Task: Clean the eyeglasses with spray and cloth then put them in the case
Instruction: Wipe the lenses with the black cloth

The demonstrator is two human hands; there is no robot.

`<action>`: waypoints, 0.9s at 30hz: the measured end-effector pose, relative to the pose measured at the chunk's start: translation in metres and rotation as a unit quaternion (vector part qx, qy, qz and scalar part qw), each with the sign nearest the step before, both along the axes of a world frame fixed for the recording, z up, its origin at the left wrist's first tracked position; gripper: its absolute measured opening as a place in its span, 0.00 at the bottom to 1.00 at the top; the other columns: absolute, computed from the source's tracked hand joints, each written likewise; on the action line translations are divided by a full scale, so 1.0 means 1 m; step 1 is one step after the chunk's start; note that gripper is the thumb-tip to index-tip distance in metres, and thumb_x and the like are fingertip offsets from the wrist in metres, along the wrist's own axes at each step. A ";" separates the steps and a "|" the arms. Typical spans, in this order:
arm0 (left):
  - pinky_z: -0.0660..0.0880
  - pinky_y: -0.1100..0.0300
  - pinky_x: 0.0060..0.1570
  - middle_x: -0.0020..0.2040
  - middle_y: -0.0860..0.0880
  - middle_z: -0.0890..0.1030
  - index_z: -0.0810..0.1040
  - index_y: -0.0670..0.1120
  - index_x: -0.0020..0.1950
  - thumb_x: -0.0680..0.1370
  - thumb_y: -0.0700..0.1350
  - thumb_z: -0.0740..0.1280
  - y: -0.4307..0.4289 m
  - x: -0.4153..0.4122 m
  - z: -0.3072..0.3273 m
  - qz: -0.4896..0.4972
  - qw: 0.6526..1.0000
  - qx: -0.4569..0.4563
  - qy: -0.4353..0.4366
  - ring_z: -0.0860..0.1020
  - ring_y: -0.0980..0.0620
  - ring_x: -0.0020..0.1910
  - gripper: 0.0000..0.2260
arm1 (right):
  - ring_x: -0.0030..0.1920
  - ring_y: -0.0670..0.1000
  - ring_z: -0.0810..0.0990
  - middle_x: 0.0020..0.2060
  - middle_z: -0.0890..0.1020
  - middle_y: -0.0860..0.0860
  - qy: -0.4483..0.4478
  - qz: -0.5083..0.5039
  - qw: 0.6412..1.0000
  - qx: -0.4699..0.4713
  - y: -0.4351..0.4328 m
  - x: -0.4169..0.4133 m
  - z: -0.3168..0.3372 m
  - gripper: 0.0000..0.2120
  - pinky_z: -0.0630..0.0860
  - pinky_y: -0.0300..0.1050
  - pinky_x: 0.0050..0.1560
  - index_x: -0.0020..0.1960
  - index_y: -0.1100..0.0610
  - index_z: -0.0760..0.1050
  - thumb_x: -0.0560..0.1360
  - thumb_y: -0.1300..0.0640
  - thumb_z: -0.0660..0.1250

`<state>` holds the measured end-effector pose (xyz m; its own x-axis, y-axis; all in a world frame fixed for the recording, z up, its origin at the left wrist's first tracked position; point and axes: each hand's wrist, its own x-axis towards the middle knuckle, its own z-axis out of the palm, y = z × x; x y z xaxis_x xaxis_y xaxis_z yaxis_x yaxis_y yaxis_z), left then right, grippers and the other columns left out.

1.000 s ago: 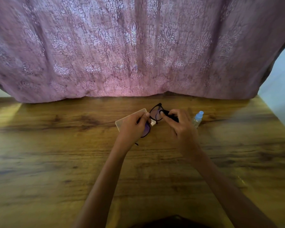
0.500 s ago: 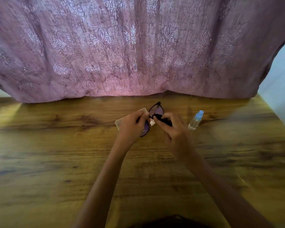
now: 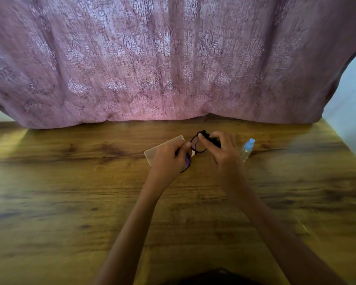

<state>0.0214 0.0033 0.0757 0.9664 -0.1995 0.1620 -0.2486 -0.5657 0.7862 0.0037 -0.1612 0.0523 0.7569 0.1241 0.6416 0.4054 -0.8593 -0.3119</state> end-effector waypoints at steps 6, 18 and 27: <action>0.69 0.70 0.39 0.36 0.47 0.82 0.78 0.40 0.40 0.82 0.45 0.61 0.001 -0.001 0.000 0.019 0.999 -0.047 0.000 0.77 0.55 0.36 0.14 | 0.52 0.50 0.71 0.50 0.78 0.59 -0.004 -0.020 1.000 0.002 -0.005 0.000 0.000 0.18 0.65 0.32 0.50 0.64 0.63 0.77 0.75 0.69 0.62; 0.77 0.50 0.48 0.37 0.48 0.82 0.79 0.43 0.41 0.82 0.49 0.60 0.003 0.001 0.000 0.039 0.996 -0.066 0.054 0.80 0.50 0.40 0.15 | 0.52 0.54 0.76 0.52 0.79 0.59 0.004 0.013 1.000 0.018 0.008 -0.020 -0.014 0.17 0.72 0.35 0.52 0.63 0.64 0.77 0.75 0.69 0.66; 0.76 0.51 0.47 0.36 0.49 0.82 0.79 0.44 0.41 0.82 0.49 0.60 0.005 0.001 0.004 0.030 0.997 -0.049 0.053 0.79 0.51 0.39 0.15 | 0.53 0.53 0.76 0.53 0.78 0.59 -0.005 0.005 1.000 0.018 0.002 -0.014 -0.012 0.18 0.77 0.39 0.49 0.65 0.62 0.76 0.75 0.68 0.65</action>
